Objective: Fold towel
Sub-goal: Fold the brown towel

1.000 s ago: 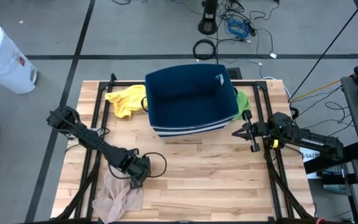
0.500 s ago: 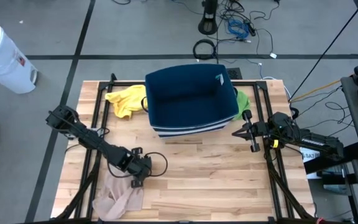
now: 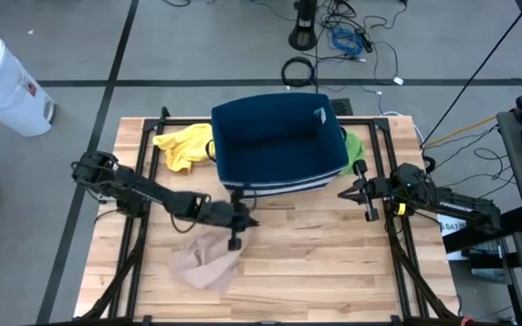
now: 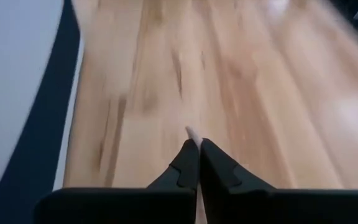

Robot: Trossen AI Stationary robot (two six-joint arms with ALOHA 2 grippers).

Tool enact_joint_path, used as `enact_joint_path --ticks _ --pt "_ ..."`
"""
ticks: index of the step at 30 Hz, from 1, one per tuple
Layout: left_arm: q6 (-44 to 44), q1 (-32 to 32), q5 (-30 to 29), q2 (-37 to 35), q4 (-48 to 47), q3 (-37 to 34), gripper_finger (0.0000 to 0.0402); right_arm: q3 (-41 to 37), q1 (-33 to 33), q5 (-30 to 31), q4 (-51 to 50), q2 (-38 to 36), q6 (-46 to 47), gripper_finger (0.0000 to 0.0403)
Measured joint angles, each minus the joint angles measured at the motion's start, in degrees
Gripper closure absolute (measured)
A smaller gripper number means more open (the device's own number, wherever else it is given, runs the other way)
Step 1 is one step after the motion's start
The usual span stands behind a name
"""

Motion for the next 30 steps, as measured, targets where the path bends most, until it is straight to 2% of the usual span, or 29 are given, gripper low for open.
enact_joint_path --ticks 4,12,16,22,26,30 --pt "3.3 4.1 5.7 0.0 6.5 0.0 0.0399 0.0 0.0 0.0 0.0 0.0 0.0 0.0397" --pt "8.2 7.7 12.6 0.0 15.9 0.0 0.0392 0.0 0.0 0.0 -0.1 0.0 0.0 0.0397" --pt "11.3 7.5 13.4 -0.1 17.4 0.0 0.035 0.0 0.0 -0.1 -0.2 0.0 2.0 0.0397" --pt "10.7 6.7 14.0 -0.1 17.3 0.1 0.0269 0.0 0.3 -0.2 -1.0 0.2 5.2 0.0391" --pt "9.0 6.3 14.0 -0.1 17.3 0.1 0.0236 0.0 1.5 -0.2 -1.0 1.9 5.2 0.0366" --pt "6.4 5.8 16.2 -0.1 16.7 0.1 0.0226 0.0 3.4 1.7 -0.9 4.8 5.2 0.0326"
